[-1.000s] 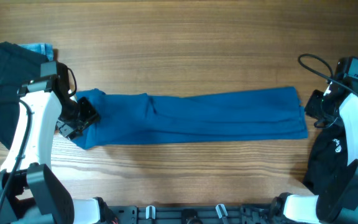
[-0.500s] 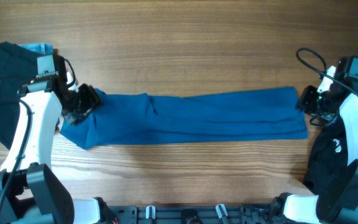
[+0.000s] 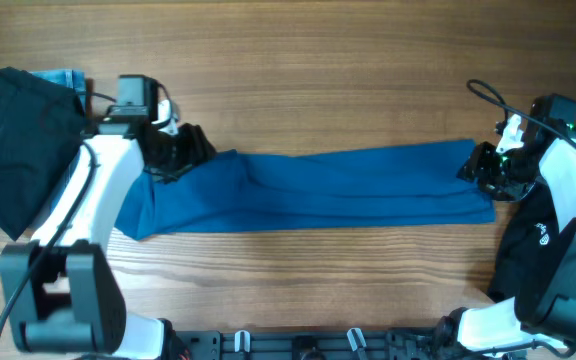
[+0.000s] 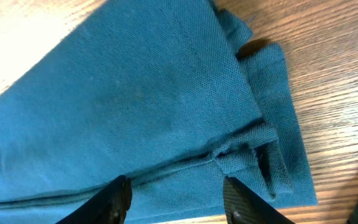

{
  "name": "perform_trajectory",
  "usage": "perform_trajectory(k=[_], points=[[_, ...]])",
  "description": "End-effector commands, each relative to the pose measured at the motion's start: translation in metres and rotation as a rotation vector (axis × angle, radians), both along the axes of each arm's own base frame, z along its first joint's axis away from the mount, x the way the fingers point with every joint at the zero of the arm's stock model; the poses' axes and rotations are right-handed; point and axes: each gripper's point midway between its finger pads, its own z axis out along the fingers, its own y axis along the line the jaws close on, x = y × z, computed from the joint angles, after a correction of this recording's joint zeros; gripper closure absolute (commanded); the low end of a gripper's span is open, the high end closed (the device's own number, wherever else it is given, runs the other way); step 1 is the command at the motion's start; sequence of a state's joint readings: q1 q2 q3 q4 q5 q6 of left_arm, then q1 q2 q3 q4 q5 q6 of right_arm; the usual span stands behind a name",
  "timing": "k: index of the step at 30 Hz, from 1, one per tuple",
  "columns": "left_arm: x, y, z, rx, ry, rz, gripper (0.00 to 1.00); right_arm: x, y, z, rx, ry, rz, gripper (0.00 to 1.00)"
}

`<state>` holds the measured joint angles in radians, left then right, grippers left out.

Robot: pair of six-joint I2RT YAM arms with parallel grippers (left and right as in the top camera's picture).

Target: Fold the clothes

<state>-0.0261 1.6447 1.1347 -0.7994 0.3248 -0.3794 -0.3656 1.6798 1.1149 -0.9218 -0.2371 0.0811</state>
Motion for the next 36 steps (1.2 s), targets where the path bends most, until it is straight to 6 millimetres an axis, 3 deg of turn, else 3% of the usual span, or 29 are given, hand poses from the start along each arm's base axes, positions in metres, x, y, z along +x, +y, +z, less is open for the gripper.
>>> perform_trajectory(k=[1, 12, 16, 21, 25, 31, 36], points=[[-0.007, -0.023, -0.017, -0.009, 0.048, -0.072, 0.34, -0.010, 0.001, -0.012, 0.011, 0.055, 0.011, 0.42], [-0.037, -0.020, -0.029, 0.046, 0.183, -0.082, 0.34, -0.010, -0.005, -0.013, -0.052, 0.027, 0.193, 0.33], [-0.034, -0.003, -0.033, 0.113, 0.193, 0.003, 0.32, -0.015, -0.020, -0.016, -0.135, 0.065, 0.200, 0.32], [-0.036, -0.002, -0.035, 0.120, 0.198, 0.002, 0.26, -0.020, -0.047, -0.016, -0.284, 0.119, 0.189, 0.32], [-0.046, -0.001, -0.050, 0.121, 0.218, 0.001, 0.25, -0.017, -0.067, -0.013, -0.394, 0.128, 0.172, 0.28], [-0.057, 0.005, -0.081, 0.113, 0.209, 0.053, 0.25, 0.009, -0.048, -0.013, -0.298, -0.012, 0.253, 0.25], [-0.039, 0.013, -0.099, 0.144, 0.095, 0.075, 0.23, 0.017, -0.049, -0.012, -0.301, -0.045, 0.252, 0.25]])
